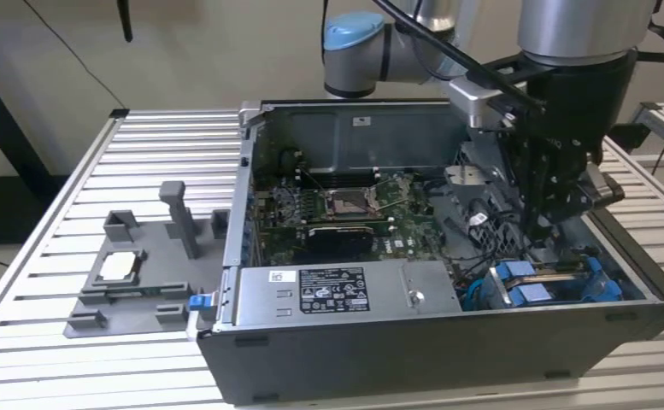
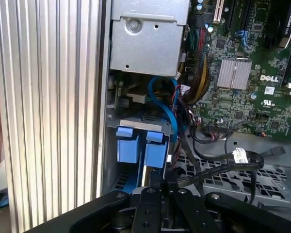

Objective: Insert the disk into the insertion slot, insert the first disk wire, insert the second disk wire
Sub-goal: 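Insert the second disk wire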

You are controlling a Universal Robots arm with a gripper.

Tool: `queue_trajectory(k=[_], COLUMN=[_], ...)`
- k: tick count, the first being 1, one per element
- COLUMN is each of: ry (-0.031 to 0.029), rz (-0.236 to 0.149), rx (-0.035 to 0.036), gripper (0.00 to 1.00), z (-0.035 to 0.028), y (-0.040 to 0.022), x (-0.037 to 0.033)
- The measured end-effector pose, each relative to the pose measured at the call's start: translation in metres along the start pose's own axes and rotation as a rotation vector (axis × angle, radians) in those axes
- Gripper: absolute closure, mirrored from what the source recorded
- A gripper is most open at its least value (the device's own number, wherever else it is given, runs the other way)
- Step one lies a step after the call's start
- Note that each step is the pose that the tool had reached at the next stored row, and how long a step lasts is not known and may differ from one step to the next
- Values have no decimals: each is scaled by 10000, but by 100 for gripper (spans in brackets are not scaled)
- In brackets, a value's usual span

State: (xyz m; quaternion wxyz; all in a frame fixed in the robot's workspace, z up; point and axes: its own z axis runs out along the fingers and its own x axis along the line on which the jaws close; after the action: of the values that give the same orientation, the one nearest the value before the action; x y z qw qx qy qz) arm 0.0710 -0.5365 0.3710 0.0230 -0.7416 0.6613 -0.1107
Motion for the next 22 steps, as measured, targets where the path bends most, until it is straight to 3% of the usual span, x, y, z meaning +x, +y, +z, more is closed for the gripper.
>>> queue_trajectory(k=[2, 5, 6, 9, 18, 22], ry=[-234, -747, -869, -927, -1030, -1073], rz=[47, 149, 172, 164, 104, 79], rx=[24, 77, 78, -130, -1024, -1378], gripper=[84, 84, 84, 84, 84, 84], z=[13, 26, 30, 46, 93, 116], y=[-9, -21, -32, -90, -283, -378], x=[18, 40, 51, 82, 158, 192])
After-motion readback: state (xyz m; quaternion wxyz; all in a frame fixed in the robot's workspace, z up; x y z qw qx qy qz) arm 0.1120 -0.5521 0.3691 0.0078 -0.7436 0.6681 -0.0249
